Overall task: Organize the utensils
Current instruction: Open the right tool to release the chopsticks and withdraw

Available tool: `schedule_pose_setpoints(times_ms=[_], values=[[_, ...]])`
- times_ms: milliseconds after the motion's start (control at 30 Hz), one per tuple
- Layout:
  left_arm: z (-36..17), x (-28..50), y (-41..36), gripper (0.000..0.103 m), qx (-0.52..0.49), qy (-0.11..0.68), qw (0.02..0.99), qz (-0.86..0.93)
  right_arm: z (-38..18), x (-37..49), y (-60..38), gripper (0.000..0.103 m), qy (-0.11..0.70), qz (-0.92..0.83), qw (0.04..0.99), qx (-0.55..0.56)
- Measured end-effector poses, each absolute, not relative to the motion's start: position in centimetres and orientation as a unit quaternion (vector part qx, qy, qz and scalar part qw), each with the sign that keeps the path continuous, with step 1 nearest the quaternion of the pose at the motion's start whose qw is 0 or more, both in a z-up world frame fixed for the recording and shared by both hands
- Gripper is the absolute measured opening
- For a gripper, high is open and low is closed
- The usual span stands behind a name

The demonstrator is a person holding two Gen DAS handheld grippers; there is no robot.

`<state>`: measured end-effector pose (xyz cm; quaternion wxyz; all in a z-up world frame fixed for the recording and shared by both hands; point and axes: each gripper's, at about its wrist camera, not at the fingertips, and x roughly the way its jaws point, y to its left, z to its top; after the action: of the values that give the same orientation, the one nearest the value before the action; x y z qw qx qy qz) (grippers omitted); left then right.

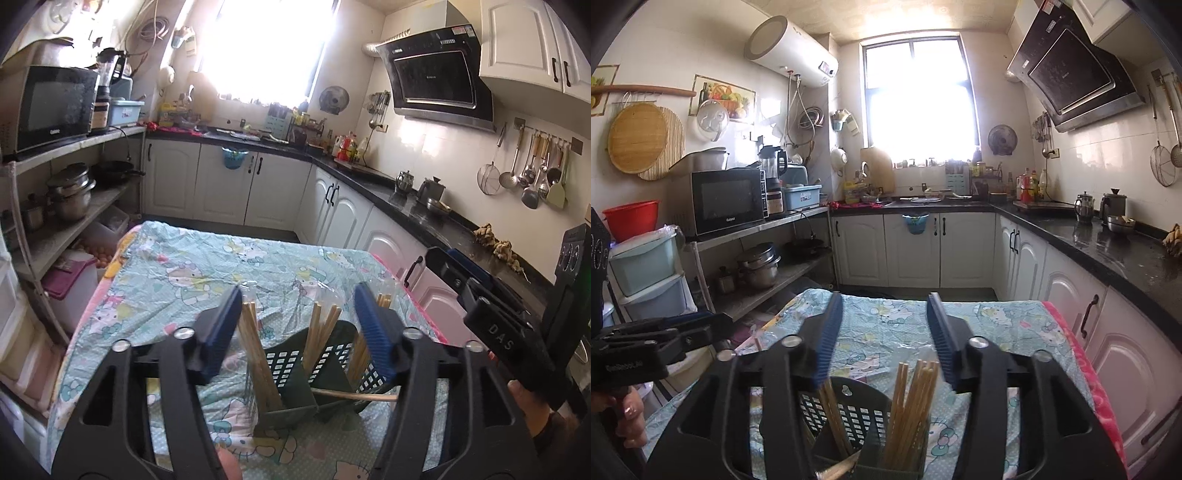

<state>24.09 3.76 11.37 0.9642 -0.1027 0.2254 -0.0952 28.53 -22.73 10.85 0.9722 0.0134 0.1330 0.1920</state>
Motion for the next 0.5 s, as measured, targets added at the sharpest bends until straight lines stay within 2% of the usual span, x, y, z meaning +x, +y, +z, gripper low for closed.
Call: schedule_pose_setpoints(times_ms=[167,233,333,500], values=[[12.4,22.2,4.0,0.084,-0.1,0.208,0.969,-0.085,11.5,27.0,-23.8,0.065,0.135,0.194,0.971,0.021],[12.6,21.5,4.0,0.089,-0.098,0.202,0.971,-0.083,11.7,26.4,-24.0,0.069,0.136,0.194,0.971,0.02],[12.9,20.3,4.0,0.092,-0.091,0.195,0.974,-0.077,12.0,25.2,-24.4,0.075,0.135,0.199,0.97,0.02],[12.9,18.6,4.4,0.092,-0.094,0.192,0.974,-0.07,12.2,23.2,-24.6,0.082,0.138,0.207,0.968,0.018]])
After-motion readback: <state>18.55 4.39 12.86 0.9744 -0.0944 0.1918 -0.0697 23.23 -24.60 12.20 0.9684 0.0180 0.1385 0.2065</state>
